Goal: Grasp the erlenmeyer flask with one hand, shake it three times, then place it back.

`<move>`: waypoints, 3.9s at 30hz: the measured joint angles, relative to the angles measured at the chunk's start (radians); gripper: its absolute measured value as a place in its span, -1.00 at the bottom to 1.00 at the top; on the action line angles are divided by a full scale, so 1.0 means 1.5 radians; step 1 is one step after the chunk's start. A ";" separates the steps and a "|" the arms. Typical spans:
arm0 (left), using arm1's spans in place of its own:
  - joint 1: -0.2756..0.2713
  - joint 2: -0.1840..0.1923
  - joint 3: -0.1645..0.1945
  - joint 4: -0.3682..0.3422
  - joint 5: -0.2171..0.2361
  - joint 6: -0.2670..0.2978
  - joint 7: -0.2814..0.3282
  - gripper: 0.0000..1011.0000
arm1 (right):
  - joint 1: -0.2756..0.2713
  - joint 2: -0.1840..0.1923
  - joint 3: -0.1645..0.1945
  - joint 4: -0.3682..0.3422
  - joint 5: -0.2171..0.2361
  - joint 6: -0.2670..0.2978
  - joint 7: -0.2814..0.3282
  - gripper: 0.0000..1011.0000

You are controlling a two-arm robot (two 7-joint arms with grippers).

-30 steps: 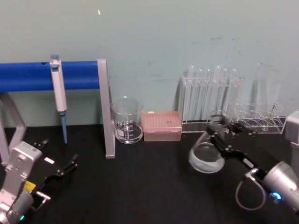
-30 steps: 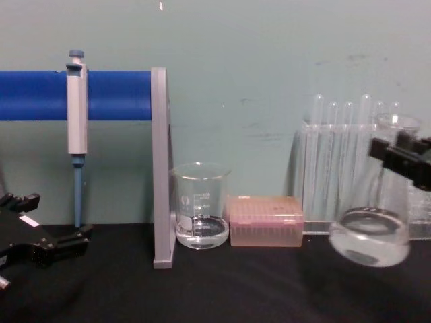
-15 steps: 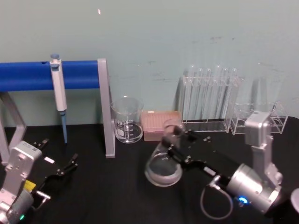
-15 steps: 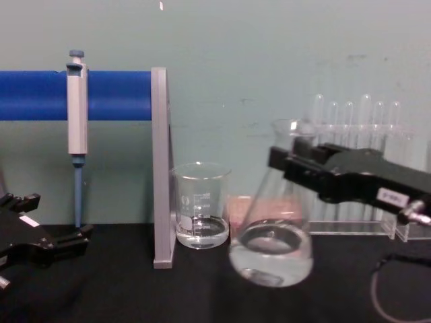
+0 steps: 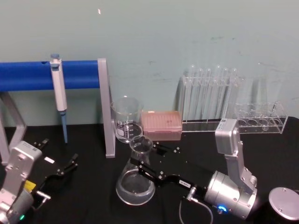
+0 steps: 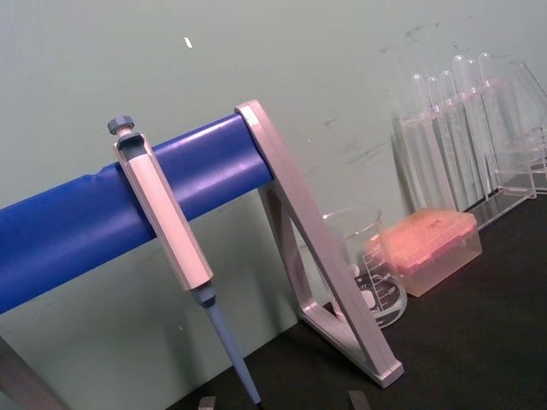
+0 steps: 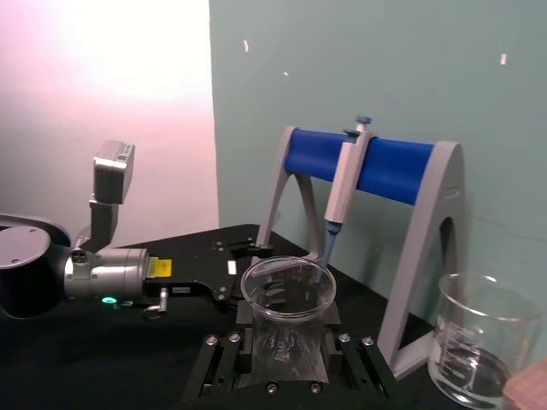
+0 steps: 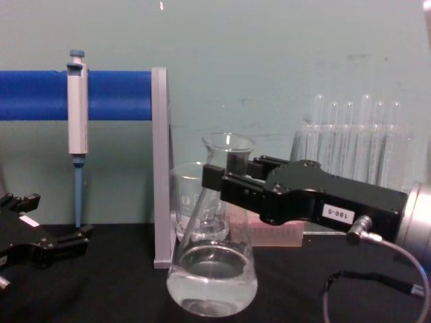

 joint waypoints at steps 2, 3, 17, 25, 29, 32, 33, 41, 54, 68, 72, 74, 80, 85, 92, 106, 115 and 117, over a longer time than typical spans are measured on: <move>0.000 0.000 0.000 0.000 0.000 0.000 0.000 0.98 | 0.003 0.000 -0.006 0.001 0.002 0.000 0.002 -0.10; 0.000 0.000 0.000 0.000 0.000 0.000 0.000 0.98 | 0.005 0.001 -0.009 0.002 0.004 0.000 0.002 -0.10; 0.000 0.000 0.000 0.000 0.000 0.000 0.000 0.98 | 0.013 0.008 -0.023 0.008 0.016 -0.005 -0.010 -0.10; 0.000 0.000 0.000 0.000 0.000 0.000 0.000 0.98 | 0.010 0.014 -0.009 0.009 0.017 -0.012 -0.031 -0.10; 0.000 0.000 0.000 0.000 0.000 0.000 0.000 0.98 | 0.004 0.018 0.005 0.008 0.017 -0.015 -0.047 -0.10; 0.000 0.000 0.000 0.000 0.000 0.000 0.000 0.98 | -0.002 0.020 0.017 0.006 0.015 -0.018 -0.061 -0.10; 0.000 0.000 0.000 0.000 0.000 0.000 0.000 0.98 | -0.006 0.021 0.025 0.004 0.013 -0.020 -0.071 -0.10; 0.000 0.000 0.000 0.000 0.000 0.000 0.000 0.98 | -0.031 0.034 0.073 -0.009 0.001 -0.024 -0.117 -0.10; 0.000 0.000 0.000 0.000 0.000 0.000 0.000 0.98 | -0.081 0.051 0.164 -0.032 -0.020 -0.023 -0.188 -0.10; 0.000 0.000 0.000 0.000 0.000 0.000 0.000 0.98 | -0.097 0.042 0.210 -0.032 -0.037 -0.019 -0.201 -0.10; 0.000 0.000 0.000 0.000 0.000 0.000 0.000 0.98 | -0.097 0.036 0.213 -0.028 -0.040 -0.017 -0.193 -0.10; 0.000 0.000 0.000 0.000 0.000 0.000 0.000 0.98 | -0.095 0.034 0.213 -0.026 -0.040 -0.016 -0.190 -0.10; 0.000 0.000 0.000 0.000 0.000 0.000 0.000 0.98 | -0.087 0.025 0.209 -0.018 -0.042 -0.014 -0.172 -0.10; 0.000 0.000 0.000 0.000 0.000 0.000 0.000 0.98 | -0.078 0.019 0.199 -0.012 -0.042 -0.014 -0.156 -0.10; 0.000 0.000 0.000 0.000 0.000 0.000 0.000 0.98 | -0.067 0.014 0.180 -0.007 -0.039 -0.015 -0.135 -0.10; 0.000 0.000 0.000 0.000 0.000 0.000 0.000 0.98 | -0.046 0.009 0.131 -0.004 -0.027 -0.009 -0.099 -0.10; 0.000 0.000 0.000 0.000 0.000 0.000 0.000 0.98 | -0.033 0.008 0.101 0.000 -0.019 -0.009 -0.078 -0.10; 0.000 0.000 0.000 0.000 0.000 0.000 0.000 0.98 | -0.030 0.008 0.096 0.001 -0.018 -0.009 -0.074 -0.10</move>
